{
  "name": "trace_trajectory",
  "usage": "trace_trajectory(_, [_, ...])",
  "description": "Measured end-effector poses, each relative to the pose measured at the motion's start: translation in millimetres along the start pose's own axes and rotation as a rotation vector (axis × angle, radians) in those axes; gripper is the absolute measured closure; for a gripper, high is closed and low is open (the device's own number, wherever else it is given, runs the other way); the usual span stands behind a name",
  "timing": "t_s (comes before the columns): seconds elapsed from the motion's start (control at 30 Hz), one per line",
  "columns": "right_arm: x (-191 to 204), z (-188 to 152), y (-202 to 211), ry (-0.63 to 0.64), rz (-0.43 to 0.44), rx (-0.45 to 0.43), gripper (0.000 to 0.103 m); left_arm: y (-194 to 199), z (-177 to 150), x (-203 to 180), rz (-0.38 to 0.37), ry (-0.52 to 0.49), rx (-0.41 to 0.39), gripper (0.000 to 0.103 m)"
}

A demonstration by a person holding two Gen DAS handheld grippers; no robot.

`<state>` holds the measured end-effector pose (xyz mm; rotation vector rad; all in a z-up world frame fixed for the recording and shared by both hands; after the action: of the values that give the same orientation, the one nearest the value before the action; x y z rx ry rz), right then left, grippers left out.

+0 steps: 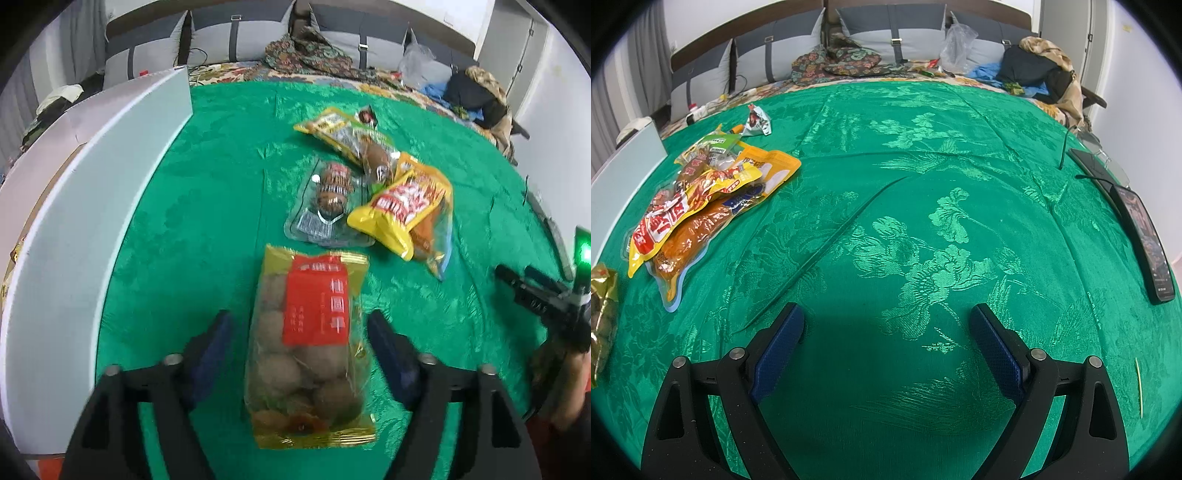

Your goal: Organize snacks

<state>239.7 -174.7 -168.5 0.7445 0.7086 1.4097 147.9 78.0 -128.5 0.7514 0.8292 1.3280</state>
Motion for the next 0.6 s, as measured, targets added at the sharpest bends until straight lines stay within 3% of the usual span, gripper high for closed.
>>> trace_trajectory(0.33, [0.0, 0.0, 0.0, 0.0, 0.0, 0.0, 0.009, -12.7, -13.1, 9.5, 0.017, 0.028, 0.013, 0.007])
trace_trajectory(0.6, [0.2, -0.1, 0.1, 0.0, 0.0, 0.0, 0.009, -9.1, -12.6, 11.5, 0.027, 0.033, -0.006, 0.006])
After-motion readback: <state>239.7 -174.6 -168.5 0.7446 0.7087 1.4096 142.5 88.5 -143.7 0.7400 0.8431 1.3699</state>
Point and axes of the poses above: each gripper's, at about its wrist camera, not at the fingertips, and y roughly against the way its jaws point, x to its left, z to its top, the point moved 8 cm from there along -y, roughly the way its jaws point, and after that the axes turned 1 degree about -y, right-handed, at the moved point
